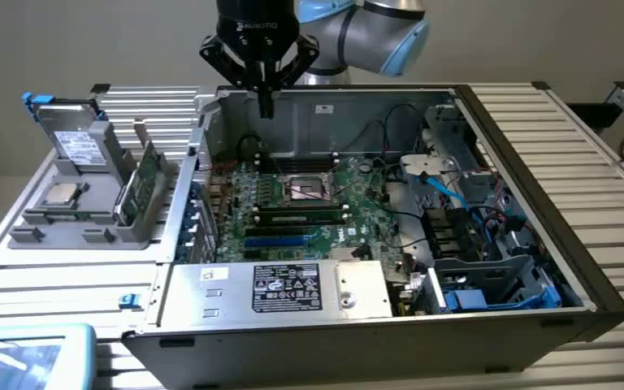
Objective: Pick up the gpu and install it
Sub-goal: 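Reach for the gpu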
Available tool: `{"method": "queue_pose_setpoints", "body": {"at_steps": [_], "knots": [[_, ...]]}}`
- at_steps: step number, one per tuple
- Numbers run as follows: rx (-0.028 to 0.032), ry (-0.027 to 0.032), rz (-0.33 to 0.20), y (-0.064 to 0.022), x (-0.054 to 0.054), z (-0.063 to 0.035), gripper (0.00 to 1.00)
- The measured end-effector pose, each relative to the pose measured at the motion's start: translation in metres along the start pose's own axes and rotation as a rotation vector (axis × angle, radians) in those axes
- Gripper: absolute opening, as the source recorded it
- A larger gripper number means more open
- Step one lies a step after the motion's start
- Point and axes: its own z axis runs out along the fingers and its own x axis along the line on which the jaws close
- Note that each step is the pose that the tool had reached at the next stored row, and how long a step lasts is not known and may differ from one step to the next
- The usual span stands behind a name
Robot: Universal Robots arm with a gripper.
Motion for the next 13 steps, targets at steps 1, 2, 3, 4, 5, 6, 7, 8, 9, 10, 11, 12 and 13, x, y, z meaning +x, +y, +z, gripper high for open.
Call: {"method": "queue_pose_setpoints", "body": {"at_steps": [1,2,3,4,5,6,7,8,9,10,11,12,13], "knots": [[0.0000,0.0000,0.000,0.0000,0.0000,0.0000,0.12],[0.0000,0.0000,0.000,0.0000,0.0000,0.0000,0.12],[0.0001,0.0001,0.000,0.0000,0.0000,0.0000,0.12],[0.0000,0.0001,0.000,0.0000,0.0000,0.0000,0.12],[0.0001,0.0000,0.000,0.0000,0.0000,0.0000,0.12],[0.0000,0.0001,0.000,0.0000,0.0000,0.0000,0.12],[0.0000,0.0000,0.000,0.0000,0.0000,0.0000,0.12],[0.0000,0.0000,0.000,0.0000,0.0000,0.0000,0.12],[0.0000,0.0001,0.000,0.0000,0.0000,0.0000,0.12],[0.0000,0.0001,0.000,0.0000,0.0000,0.0000,0.12],[0.0000,0.0000,0.000,0.0000,0.0000,0.0000,0.12],[0.0000,0.0000,0.000,0.0000,0.0000,0.0000,0.12],[0.0000,0.0000,0.000,0.0001,0.0001,0.0000,0.12]]}}
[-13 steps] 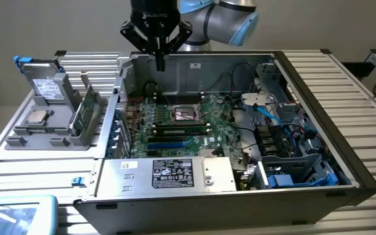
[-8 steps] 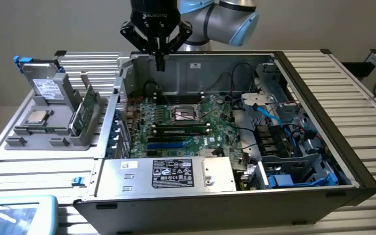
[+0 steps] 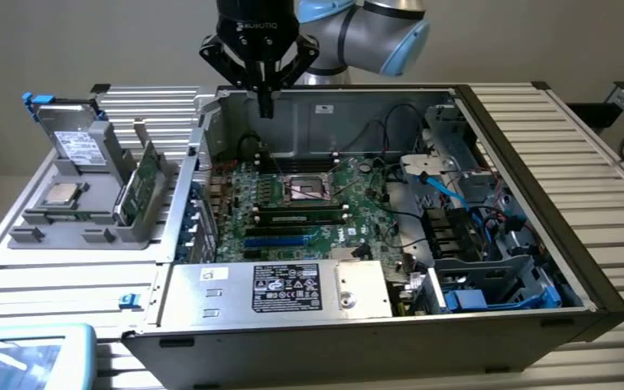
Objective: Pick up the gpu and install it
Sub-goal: 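Reach for the gpu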
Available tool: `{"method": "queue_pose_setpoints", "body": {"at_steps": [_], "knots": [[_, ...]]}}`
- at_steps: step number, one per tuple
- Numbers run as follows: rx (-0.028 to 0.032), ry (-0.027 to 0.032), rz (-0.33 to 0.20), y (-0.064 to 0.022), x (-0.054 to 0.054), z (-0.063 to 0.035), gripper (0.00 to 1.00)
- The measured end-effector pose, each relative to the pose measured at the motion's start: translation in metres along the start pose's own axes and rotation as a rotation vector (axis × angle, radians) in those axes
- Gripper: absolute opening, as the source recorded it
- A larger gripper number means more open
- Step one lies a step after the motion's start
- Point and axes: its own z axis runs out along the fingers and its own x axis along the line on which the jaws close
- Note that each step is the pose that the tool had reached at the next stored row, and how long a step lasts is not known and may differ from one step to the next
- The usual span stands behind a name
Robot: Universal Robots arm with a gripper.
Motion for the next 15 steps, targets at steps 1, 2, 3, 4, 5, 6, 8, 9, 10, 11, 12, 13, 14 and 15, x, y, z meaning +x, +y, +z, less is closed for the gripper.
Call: {"method": "queue_pose_setpoints", "body": {"at_steps": [1,2,3,4,5,6,8,9,10,11,12,13,14,15], "knots": [[0.0001,0.0000,0.000,0.0006,0.001,0.0001,0.12],[0.0001,0.0001,0.000,0.0016,0.002,0.0002,0.13],[0.0001,0.0001,0.000,0.0034,0.004,0.0004,0.19],[0.0000,0.0000,0.000,0.0056,0.006,0.0006,0.25],[0.0001,0.0000,0.000,0.0080,0.009,0.0008,0.25],[0.0000,0.0000,0.000,0.0104,0.011,0.0011,0.25],[0.0000,-0.0001,0.000,0.0150,0.017,0.0016,0.32],[-0.0001,-0.0001,0.000,0.0172,0.020,0.0019,0.32],[0.0000,0.0000,0.000,0.0192,0.024,0.0021,0.32],[0.0000,0.0000,0.000,0.0214,0.027,0.0024,0.32],[0.0000,-0.0001,0.000,0.0235,0.031,0.0031,0.34],[0.0000,-0.0001,0.000,0.0257,0.034,0.0038,0.34],[0.0000,0.0000,0.000,0.0278,0.038,0.0045,0.40],[-0.0001,-0.0002,0.000,0.0295,0.043,0.0051,0.40]]}}
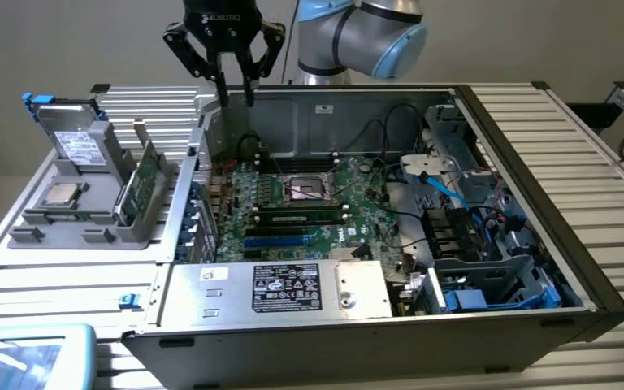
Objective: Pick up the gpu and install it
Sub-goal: 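Reach for the gpu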
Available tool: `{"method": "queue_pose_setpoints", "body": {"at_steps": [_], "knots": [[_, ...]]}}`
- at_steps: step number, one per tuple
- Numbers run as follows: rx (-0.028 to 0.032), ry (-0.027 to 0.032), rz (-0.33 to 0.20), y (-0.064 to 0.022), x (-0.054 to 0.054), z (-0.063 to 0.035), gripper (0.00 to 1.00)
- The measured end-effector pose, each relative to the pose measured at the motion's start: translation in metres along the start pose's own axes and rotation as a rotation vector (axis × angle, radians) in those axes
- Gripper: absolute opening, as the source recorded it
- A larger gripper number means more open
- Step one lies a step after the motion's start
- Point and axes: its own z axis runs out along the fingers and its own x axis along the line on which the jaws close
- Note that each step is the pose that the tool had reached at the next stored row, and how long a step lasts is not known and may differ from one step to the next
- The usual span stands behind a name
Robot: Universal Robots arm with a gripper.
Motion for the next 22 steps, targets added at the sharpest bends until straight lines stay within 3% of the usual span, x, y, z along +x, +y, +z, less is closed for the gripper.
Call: {"method": "queue_pose_setpoints", "body": {"at_steps": [6,22], "knots": [[0.0001,0.0001,0.000,0.0067,0.028,0.0027,0.40],[-0.0003,0.0011,-0.021,0.0024,0.087,0.0071,0.40]]}}
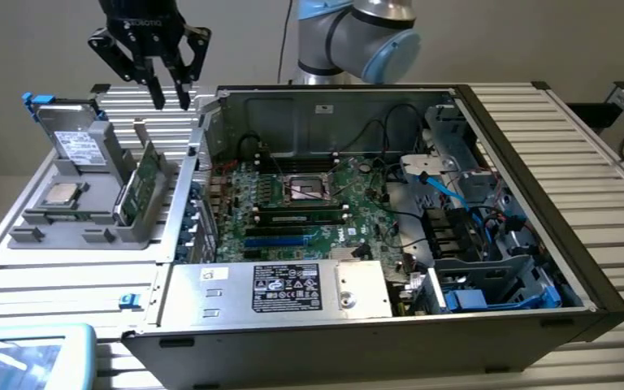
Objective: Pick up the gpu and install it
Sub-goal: 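Reach for the gpu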
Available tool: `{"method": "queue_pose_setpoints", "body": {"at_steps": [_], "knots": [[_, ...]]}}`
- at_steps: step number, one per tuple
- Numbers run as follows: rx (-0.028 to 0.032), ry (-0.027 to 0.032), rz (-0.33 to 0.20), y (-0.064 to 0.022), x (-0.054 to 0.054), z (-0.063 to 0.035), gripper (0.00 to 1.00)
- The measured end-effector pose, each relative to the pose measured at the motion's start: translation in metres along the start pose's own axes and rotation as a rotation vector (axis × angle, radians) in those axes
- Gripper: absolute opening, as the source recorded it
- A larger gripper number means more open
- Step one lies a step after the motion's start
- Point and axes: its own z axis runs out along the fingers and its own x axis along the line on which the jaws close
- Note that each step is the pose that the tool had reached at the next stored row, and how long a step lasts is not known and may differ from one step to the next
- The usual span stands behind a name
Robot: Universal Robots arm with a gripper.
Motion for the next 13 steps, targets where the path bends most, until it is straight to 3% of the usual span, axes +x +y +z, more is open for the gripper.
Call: {"method": "queue_pose_setpoints", "body": {"at_steps": [7,13], "knots": [[-0.0002,0.0004,-0.008,-0.0016,0.028,0.0038,0.40],[-0.0004,0.0008,-0.016,-0.0034,0.054,0.0136,0.40]]}}
